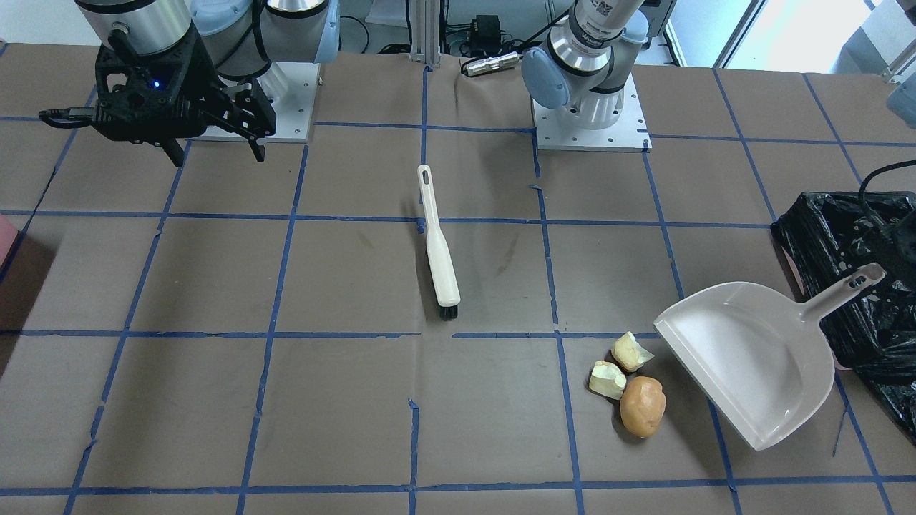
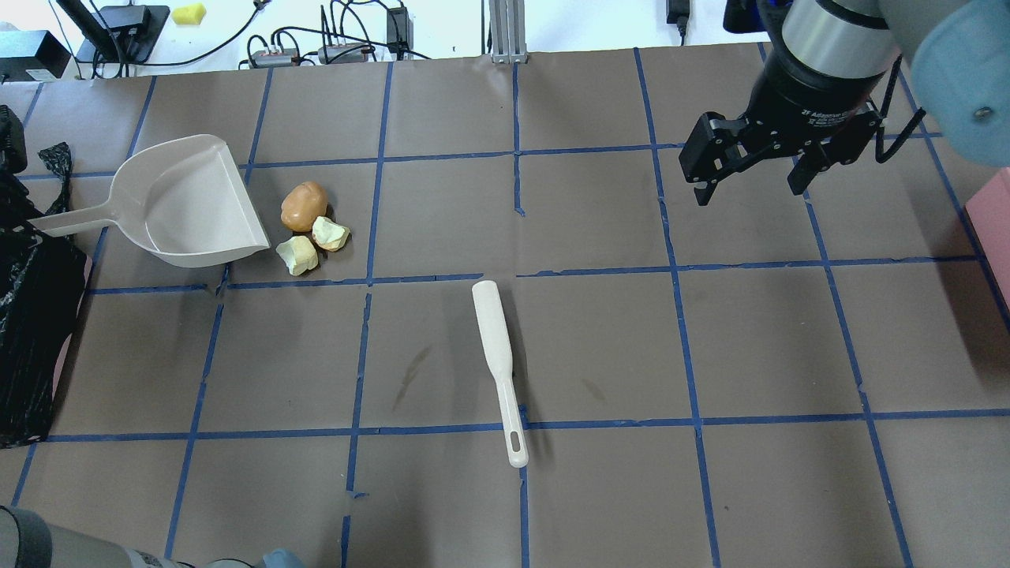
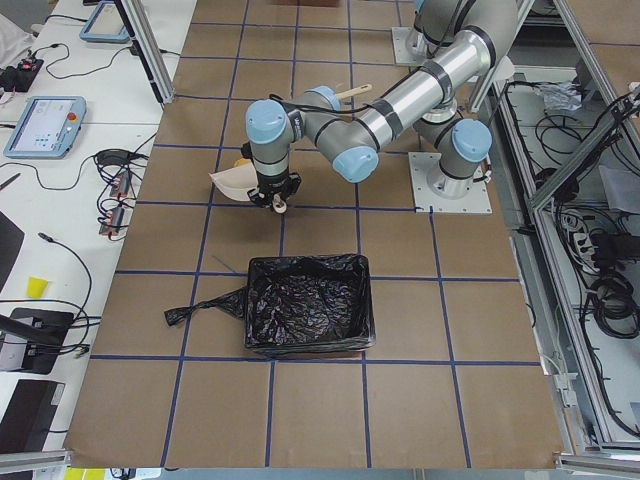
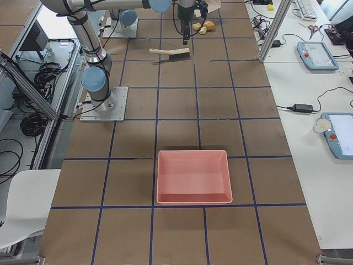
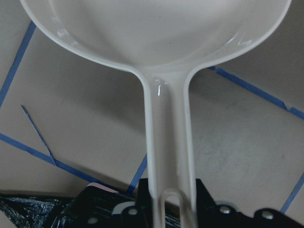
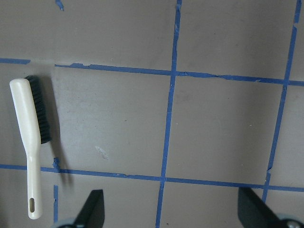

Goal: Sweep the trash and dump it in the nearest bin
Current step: 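Carry the dustpan with the left gripper and set it beside the debris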

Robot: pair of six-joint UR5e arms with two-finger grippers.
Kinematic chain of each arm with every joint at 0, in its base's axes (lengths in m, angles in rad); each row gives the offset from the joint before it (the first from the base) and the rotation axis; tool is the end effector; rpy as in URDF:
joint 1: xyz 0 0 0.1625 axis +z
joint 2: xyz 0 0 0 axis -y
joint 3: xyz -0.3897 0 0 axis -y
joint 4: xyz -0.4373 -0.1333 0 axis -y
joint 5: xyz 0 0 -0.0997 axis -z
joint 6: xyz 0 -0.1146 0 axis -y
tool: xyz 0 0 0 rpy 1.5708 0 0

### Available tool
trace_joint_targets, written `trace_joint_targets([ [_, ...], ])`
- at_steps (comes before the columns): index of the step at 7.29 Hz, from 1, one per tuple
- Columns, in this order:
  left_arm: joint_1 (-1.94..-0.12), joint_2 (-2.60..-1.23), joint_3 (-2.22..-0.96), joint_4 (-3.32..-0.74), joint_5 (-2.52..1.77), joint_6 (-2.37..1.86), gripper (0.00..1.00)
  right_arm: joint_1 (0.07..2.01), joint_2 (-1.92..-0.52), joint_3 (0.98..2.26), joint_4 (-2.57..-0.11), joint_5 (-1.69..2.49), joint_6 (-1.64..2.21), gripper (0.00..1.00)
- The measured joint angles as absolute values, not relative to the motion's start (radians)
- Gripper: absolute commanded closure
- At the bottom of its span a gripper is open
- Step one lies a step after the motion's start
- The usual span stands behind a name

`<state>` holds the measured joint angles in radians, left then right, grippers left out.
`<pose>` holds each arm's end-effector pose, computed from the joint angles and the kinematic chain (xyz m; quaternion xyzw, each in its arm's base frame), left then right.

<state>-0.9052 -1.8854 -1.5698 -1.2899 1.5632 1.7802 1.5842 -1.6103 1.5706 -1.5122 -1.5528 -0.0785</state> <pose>0.2850 -0.5803 0.2804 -0.5288 -0.8486 -0.0020 0.0167 0.1423 -0.5172 0.4528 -0.0458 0.9989 0.0091 0.0093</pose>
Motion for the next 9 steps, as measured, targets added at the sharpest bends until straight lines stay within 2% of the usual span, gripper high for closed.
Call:
trace_joint_targets([
  [2,-0.886,-1.946,-1.558,-1.271,1.540,1.825,0.95,1.585,-1.605,1.569,-1.513,-1.552,-0.073,0.00],
  [9,-0.870,-1.995,-1.570,-1.239,1.573,1.774,0.96,1.584,-1.608,1.569,-1.512,-1.552,-0.073,0.00],
])
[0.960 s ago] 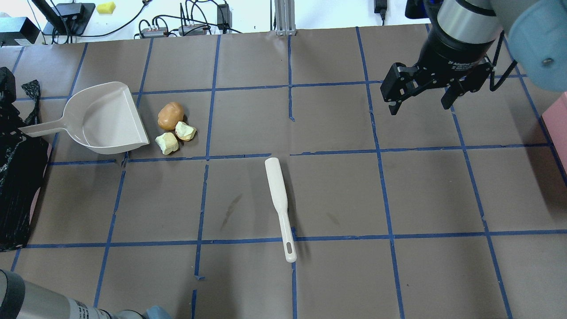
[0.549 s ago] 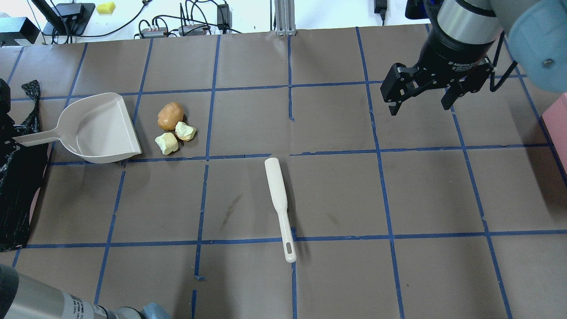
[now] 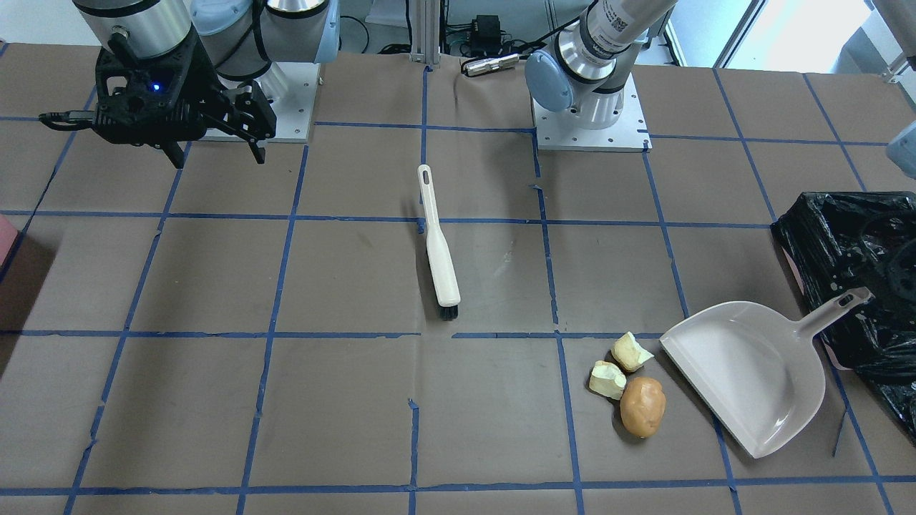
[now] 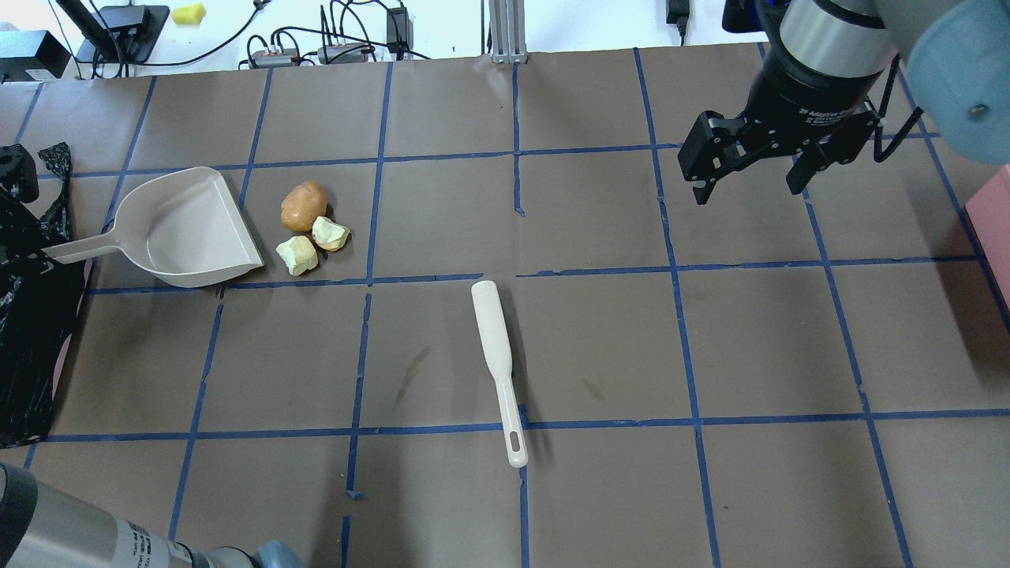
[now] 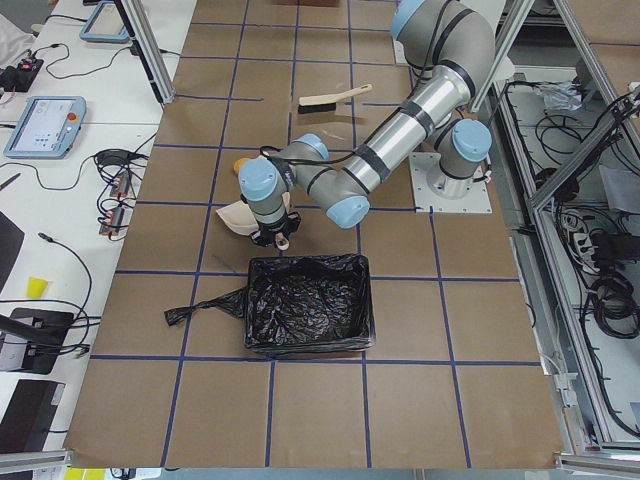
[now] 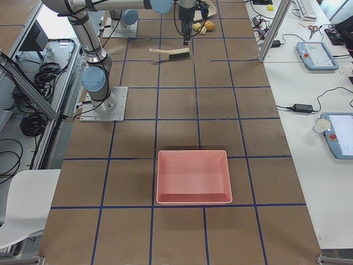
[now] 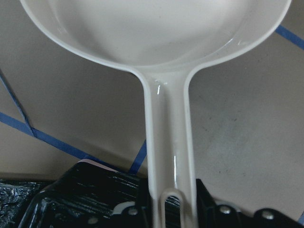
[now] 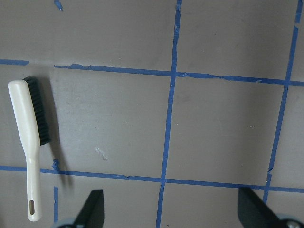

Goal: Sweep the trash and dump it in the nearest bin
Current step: 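Carry the dustpan with the left gripper and set it beside the debris, then slide the dustpan edge with the left gripper up against the potato and chunks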

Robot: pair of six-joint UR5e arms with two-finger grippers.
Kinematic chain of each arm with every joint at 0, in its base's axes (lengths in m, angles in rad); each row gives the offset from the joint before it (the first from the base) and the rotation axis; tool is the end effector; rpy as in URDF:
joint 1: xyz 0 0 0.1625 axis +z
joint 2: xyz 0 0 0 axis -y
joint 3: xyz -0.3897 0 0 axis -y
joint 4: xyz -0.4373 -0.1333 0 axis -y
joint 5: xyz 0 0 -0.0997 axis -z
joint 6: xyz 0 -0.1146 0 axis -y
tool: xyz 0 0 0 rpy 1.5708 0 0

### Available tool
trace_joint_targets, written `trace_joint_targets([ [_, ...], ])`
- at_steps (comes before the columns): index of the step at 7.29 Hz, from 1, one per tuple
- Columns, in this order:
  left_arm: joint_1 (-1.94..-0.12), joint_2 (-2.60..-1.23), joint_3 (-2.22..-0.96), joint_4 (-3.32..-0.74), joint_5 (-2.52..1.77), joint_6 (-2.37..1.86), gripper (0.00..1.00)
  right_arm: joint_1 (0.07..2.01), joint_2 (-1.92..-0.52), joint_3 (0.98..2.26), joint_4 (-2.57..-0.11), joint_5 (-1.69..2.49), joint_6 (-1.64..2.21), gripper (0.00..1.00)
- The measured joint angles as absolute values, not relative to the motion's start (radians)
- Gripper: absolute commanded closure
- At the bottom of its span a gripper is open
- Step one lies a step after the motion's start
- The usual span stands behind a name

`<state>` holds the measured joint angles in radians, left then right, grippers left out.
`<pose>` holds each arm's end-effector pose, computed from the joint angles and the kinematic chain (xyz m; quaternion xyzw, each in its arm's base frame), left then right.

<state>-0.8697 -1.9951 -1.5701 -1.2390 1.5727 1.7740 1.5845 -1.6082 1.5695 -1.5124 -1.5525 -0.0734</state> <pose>0.3162 -0.5809 0.2146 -0.5106 -0.8586 -0.0159 0.0431 0.1425 -0.5179 0.4523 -0.0434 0.9990 0.0096 0.0094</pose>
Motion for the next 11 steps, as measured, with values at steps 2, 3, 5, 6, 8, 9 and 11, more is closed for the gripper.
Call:
trace_joint_targets([
  [2,-0.878,-1.998,-1.572,-1.234,1.566,1.835,0.96,1.584,-1.609,1.568,-1.512,-1.552,-0.074,0.00],
  [3,-0.881,-1.997,-1.576,-1.234,1.563,1.875,0.96,1.584,-1.608,1.569,-1.512,-1.552,-0.074,0.00],
  [5,-0.883,-1.992,-1.595,-1.234,1.560,1.920,0.96,1.585,-1.608,1.570,-1.512,-1.552,-0.073,0.00],
  [6,-0.885,-1.991,-1.595,-1.232,1.560,1.923,0.96,1.585,-1.609,1.570,-1.511,-1.552,-0.073,0.00],
  [8,-0.894,-1.997,-1.603,-1.207,1.558,1.951,0.96,1.586,-1.609,1.569,-1.511,-1.552,-0.073,0.00],
  [9,-0.910,-1.996,-1.611,-1.198,1.557,1.975,0.95,1.587,-1.609,1.569,-1.511,-1.552,-0.073,0.00],
  [11,-0.934,-1.988,-1.633,-1.177,1.558,1.989,0.95,1.588,-1.607,1.570,-1.511,-1.552,-0.072,0.00],
])
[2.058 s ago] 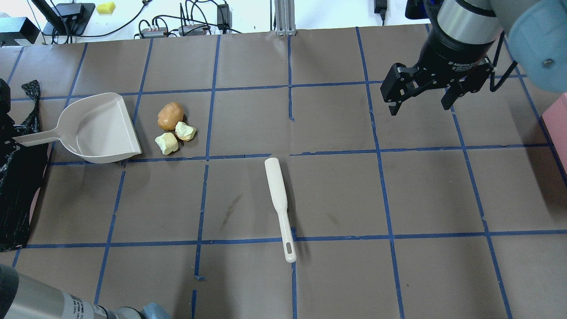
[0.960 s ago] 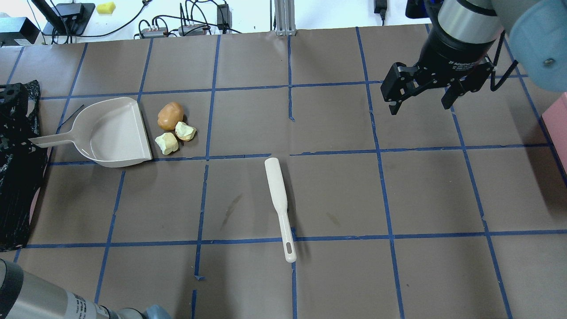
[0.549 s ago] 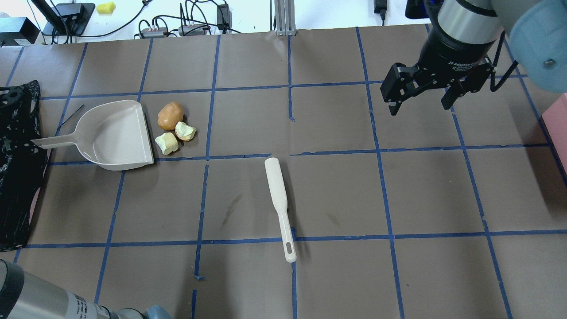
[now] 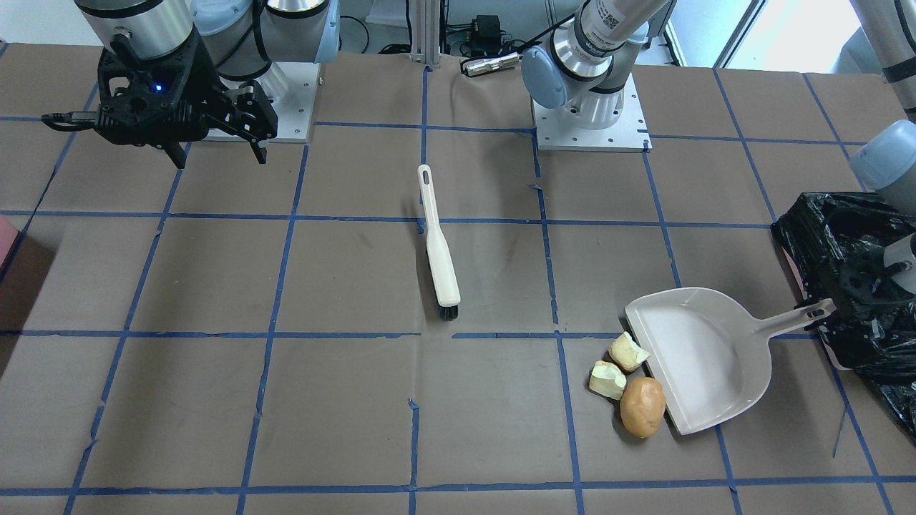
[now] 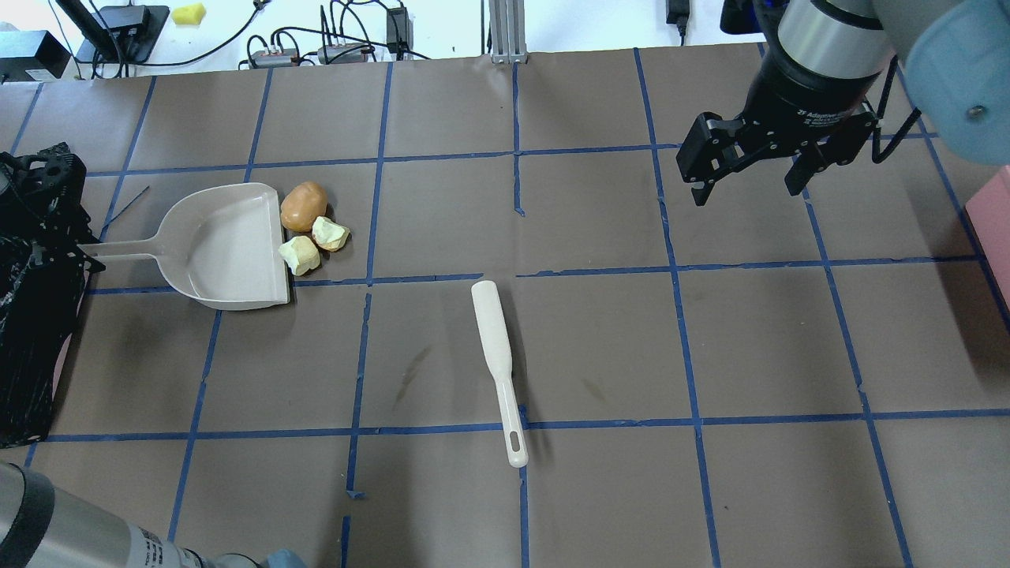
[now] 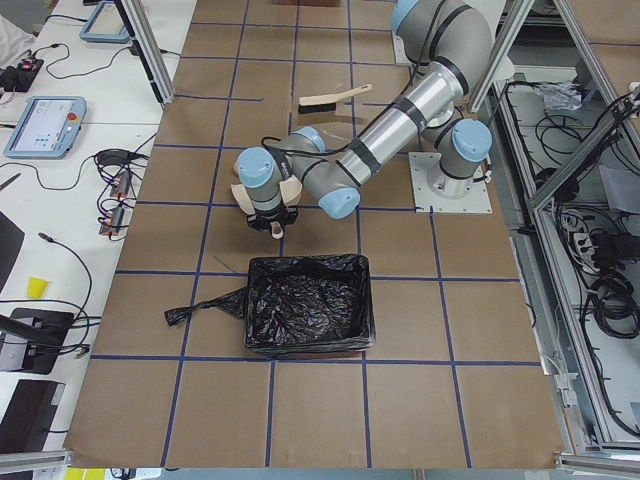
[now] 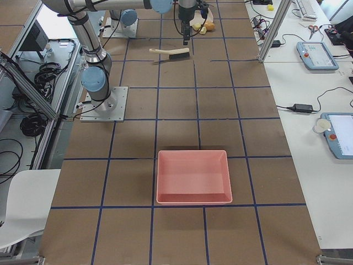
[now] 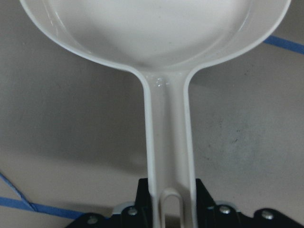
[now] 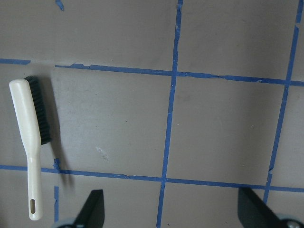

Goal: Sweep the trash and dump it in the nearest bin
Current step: 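Slide the dustpan edge with the left gripper up against the potato and chunks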

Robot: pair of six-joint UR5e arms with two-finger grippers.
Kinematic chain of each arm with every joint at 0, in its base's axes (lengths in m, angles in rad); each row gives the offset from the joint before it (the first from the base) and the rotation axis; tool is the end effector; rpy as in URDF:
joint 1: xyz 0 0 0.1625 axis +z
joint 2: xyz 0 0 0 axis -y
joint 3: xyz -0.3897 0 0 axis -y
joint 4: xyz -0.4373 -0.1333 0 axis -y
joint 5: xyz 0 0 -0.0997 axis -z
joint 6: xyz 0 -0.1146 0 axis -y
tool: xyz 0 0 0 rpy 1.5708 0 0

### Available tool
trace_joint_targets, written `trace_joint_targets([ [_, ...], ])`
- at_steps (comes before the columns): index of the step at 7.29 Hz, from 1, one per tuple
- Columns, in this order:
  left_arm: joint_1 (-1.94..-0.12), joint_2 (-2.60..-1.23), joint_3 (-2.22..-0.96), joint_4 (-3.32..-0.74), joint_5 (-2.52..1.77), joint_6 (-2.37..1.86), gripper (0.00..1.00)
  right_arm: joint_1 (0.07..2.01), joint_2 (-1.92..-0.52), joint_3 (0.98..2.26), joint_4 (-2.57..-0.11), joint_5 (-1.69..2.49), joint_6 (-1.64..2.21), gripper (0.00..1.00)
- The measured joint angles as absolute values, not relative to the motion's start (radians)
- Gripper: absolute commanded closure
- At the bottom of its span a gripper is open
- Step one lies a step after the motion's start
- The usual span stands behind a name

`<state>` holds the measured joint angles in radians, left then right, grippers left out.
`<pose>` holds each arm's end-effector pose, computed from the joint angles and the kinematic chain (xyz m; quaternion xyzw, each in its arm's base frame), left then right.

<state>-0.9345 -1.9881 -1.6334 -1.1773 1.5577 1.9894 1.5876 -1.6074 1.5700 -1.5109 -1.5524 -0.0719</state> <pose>0.2691 -0.5911 0.1941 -0.6253 -0.7792 -0.0047 0.0434 0.1441 -0.5175 0.4515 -0.0442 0.9989 0.0110 0.0095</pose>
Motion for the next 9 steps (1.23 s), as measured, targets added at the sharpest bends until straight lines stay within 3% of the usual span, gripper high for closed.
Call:
trace_joint_targets([
  [9,-0.975,-1.971,-1.692,-1.081,1.560,1.993,0.95,1.589,-1.611,1.566,-1.509,-1.551,-0.072,0.00],
])
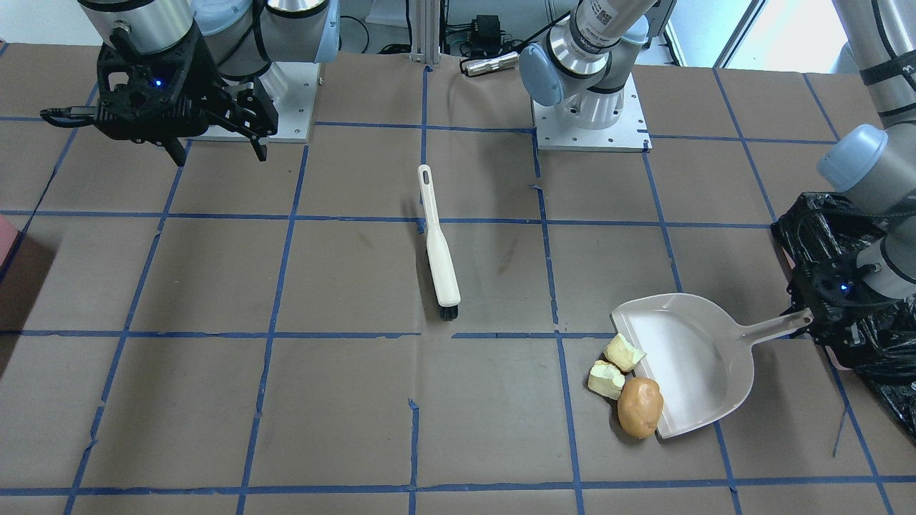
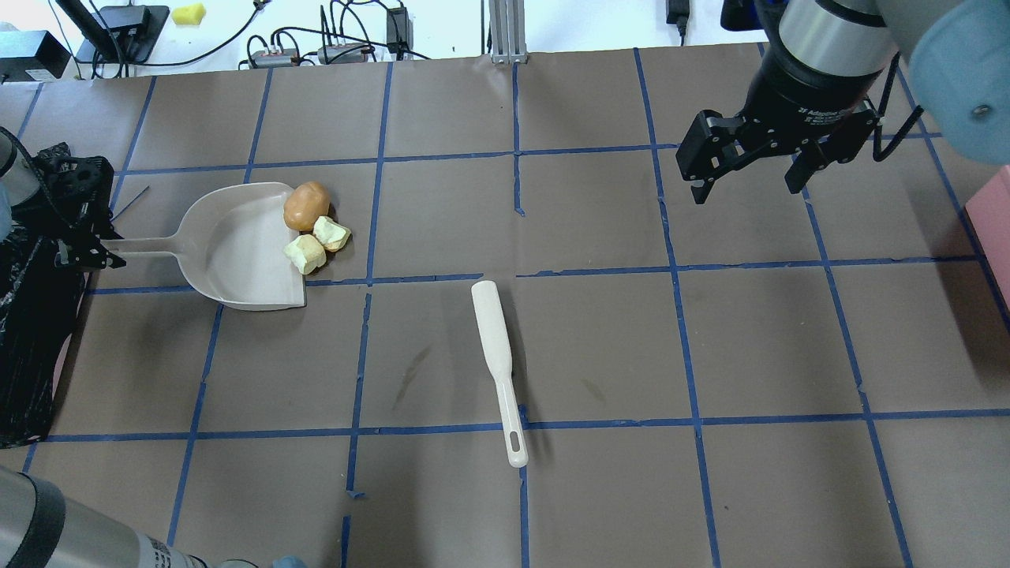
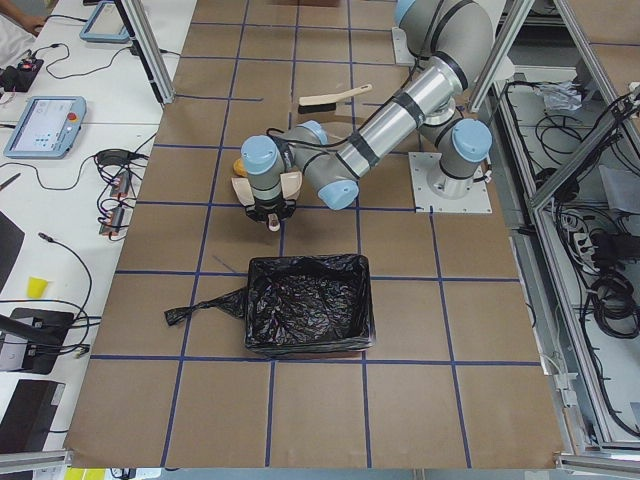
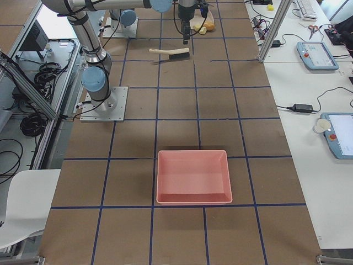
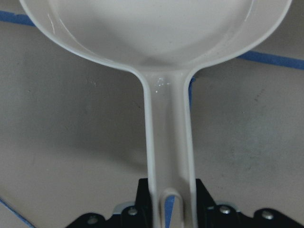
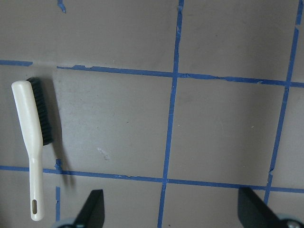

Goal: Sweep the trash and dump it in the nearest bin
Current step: 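Slide the dustpan edge with the left gripper up against the potato and chunks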

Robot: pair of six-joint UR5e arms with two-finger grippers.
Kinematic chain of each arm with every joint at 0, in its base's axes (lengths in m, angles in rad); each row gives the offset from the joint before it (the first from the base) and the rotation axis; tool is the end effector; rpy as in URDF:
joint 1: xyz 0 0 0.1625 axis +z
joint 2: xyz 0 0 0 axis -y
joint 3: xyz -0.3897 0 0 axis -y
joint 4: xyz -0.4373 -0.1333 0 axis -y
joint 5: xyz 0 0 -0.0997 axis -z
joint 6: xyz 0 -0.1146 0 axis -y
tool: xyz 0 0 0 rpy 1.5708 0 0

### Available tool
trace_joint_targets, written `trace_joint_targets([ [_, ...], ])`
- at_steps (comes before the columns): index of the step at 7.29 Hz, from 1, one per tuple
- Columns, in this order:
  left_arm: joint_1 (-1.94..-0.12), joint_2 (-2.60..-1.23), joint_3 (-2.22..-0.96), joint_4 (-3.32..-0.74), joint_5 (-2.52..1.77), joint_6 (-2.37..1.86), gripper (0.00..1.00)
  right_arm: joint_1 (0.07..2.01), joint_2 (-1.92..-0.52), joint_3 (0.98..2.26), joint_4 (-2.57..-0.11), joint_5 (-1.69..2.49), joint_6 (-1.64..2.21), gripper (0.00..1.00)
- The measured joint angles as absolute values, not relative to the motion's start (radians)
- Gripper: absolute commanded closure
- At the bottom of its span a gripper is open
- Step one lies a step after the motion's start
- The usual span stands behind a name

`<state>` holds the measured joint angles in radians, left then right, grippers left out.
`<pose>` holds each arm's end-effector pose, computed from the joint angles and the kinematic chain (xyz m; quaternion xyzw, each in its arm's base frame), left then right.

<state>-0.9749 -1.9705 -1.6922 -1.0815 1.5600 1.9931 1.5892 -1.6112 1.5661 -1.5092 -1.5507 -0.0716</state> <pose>0.2405 -0.5944 0.1861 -0.6430 -0.7657 0.0009 0.0168 0.1451 -0.5163 0.4554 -0.0449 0.9989 0.0080 0.0103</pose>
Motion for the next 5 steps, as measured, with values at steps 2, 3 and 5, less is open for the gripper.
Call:
trace_joint_targets([
  [2,-0.976,-1.975,-1.694,-1.081,1.560,1.990,0.95,1.590,-1.613,1.567,-1.508,-1.550,-0.071,0.00],
  [3,-0.978,-1.976,-1.695,-1.081,1.560,1.988,0.95,1.590,-1.614,1.567,-1.508,-1.550,-0.071,0.00],
  [5,-0.982,-1.974,-1.697,-1.081,1.560,1.983,0.95,1.591,-1.615,1.567,-1.507,-1.551,-0.071,0.00],
])
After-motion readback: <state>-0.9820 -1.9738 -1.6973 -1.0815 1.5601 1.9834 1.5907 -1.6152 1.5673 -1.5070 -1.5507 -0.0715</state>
